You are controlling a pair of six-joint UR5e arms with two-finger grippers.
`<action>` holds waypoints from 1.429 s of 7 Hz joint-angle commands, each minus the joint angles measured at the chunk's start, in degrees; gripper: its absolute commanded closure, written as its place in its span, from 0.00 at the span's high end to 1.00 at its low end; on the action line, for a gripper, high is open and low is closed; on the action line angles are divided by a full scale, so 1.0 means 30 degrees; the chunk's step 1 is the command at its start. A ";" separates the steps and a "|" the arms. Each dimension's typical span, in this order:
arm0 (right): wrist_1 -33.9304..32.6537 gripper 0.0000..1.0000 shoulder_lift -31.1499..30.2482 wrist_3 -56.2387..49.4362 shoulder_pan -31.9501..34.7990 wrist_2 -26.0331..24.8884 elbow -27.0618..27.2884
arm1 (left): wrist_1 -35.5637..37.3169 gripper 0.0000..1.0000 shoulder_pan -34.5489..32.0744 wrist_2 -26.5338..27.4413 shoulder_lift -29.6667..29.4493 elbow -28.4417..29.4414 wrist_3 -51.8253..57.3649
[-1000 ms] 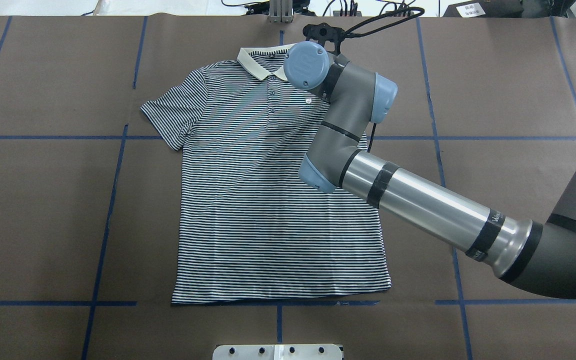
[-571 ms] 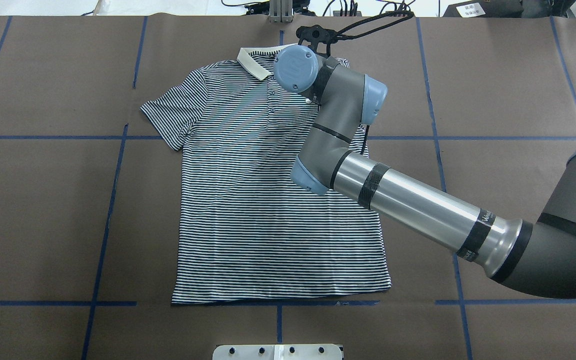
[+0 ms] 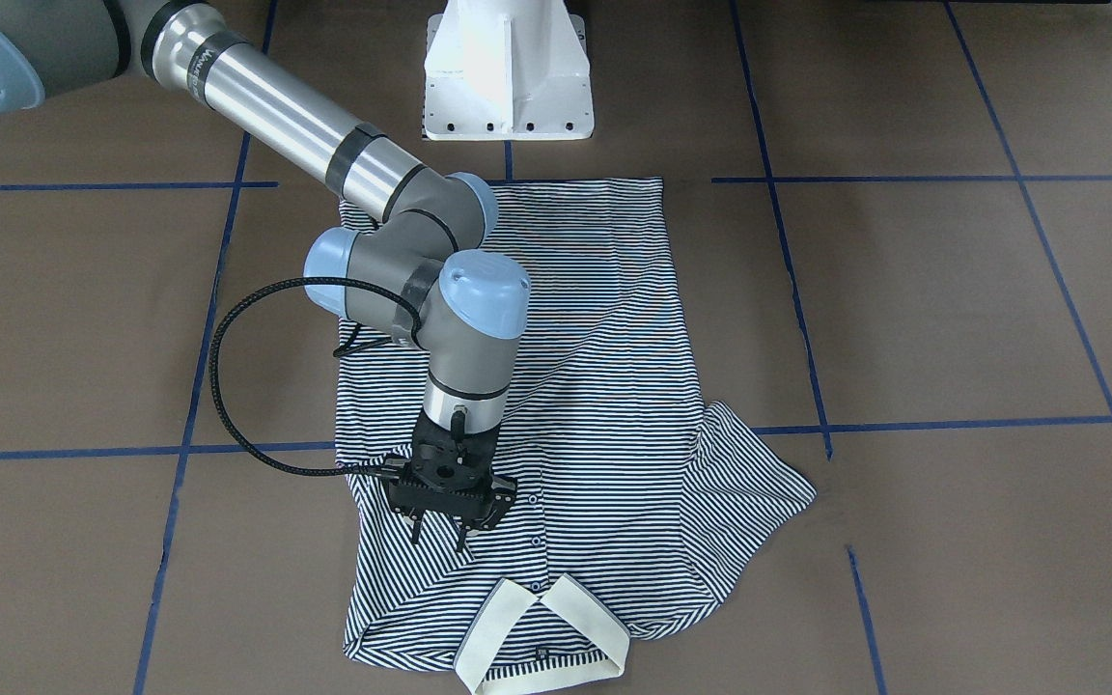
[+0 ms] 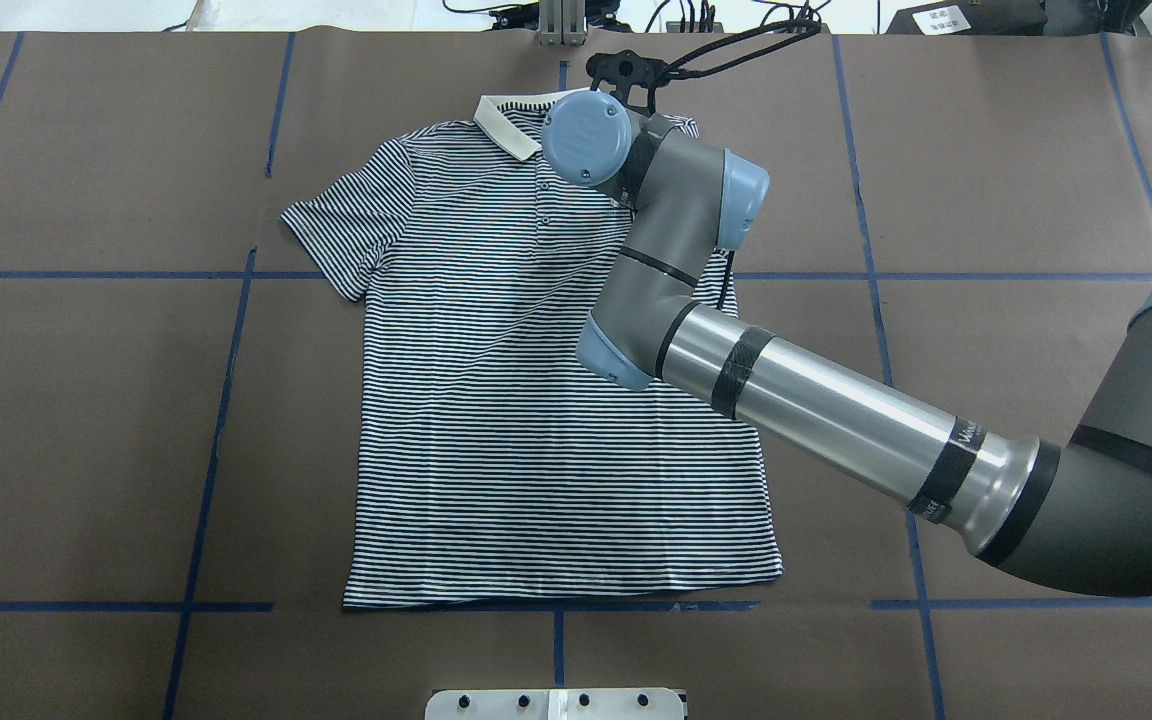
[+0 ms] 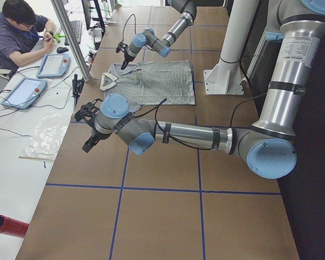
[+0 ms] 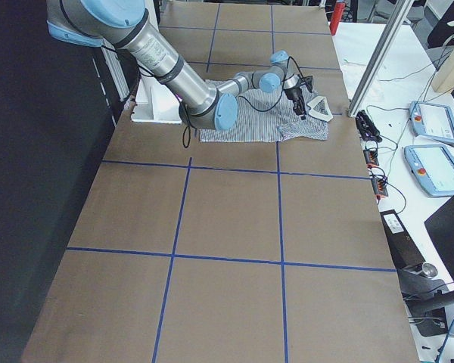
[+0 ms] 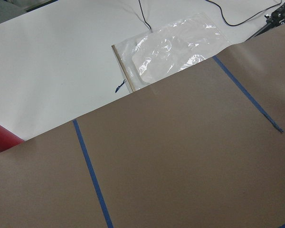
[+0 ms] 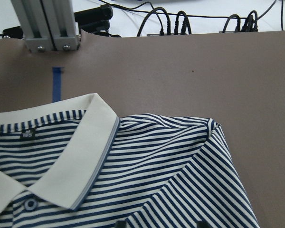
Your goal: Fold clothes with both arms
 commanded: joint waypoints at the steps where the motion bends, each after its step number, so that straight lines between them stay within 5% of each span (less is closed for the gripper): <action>1: -0.0021 1.00 0.0630 -0.2271 0.0854 0.1630 0.0121 | 0.0001 1.00 0.0000 0.0000 0.0011 0.0028 0.0000; 3: -0.0108 1.00 0.0546 -0.5001 0.3660 0.6630 0.0734 | 0.0001 1.00 0.0465 0.0058 -0.0396 0.0203 -0.0058; 5: -0.0487 1.00 -0.1899 -0.8585 0.7143 1.1206 0.3183 | -0.0928 1.00 0.1226 0.0087 -0.1303 0.0262 -0.3288; 10: -0.0138 1.00 -0.9581 -1.7135 1.1553 1.5325 0.7438 | -0.3192 0.98 0.8195 0.4352 -0.4056 0.2073 -1.2677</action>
